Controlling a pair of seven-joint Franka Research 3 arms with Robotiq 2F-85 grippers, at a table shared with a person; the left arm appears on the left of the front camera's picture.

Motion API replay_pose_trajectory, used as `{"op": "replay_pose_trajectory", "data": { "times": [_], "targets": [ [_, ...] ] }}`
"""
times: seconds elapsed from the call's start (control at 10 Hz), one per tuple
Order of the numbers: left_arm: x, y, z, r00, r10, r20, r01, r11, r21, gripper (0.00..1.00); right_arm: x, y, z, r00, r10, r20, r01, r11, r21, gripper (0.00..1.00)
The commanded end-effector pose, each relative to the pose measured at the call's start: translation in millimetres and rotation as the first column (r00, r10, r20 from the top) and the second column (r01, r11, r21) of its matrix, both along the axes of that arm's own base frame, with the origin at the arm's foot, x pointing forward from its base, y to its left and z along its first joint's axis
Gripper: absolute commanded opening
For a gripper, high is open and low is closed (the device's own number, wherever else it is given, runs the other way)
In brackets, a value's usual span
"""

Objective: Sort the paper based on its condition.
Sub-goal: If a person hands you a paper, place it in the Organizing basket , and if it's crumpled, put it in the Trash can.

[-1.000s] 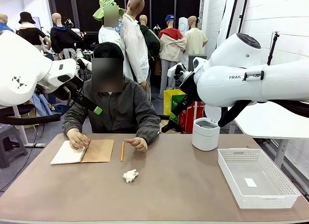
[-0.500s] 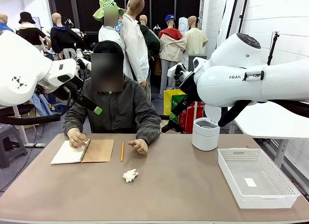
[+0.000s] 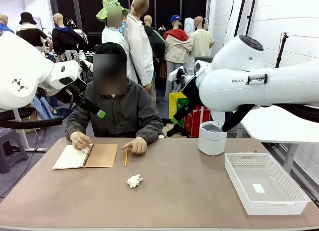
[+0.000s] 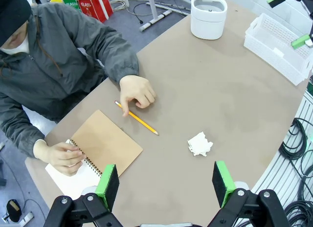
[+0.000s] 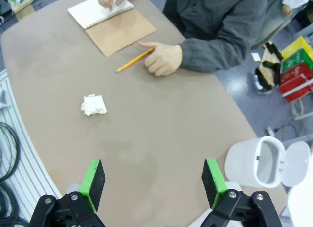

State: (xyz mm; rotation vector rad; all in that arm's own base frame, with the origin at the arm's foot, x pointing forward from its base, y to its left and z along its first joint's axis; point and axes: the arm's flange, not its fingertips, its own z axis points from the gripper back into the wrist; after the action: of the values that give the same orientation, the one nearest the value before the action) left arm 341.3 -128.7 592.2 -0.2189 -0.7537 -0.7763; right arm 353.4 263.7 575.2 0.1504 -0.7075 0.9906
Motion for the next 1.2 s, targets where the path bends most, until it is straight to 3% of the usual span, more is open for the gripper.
{"op": "replay_pose_trajectory", "data": {
  "times": [0.0,0.7,1.1],
  "targets": [
    [1.1,1.5,1.4,1.000,-0.001,-0.005,0.001,1.000,-0.003,1.00,11.4,28.6,-7.2,0.999,0.032,-0.015,-0.033,0.999,-0.016,1.00],
    [1.1,1.5,1.4,1.000,-0.001,-0.005,0.001,1.000,-0.003,1.00,37.0,122.5,-88.0,0.976,0.182,-0.124,-0.197,0.972,-0.124,1.00],
    [1.1,1.5,1.4,1.000,-0.001,-0.005,0.001,1.000,-0.003,1.00,29.4,124.7,-96.7,0.974,0.168,-0.150,-0.185,0.977,-0.107,1.00]
  ]
}}
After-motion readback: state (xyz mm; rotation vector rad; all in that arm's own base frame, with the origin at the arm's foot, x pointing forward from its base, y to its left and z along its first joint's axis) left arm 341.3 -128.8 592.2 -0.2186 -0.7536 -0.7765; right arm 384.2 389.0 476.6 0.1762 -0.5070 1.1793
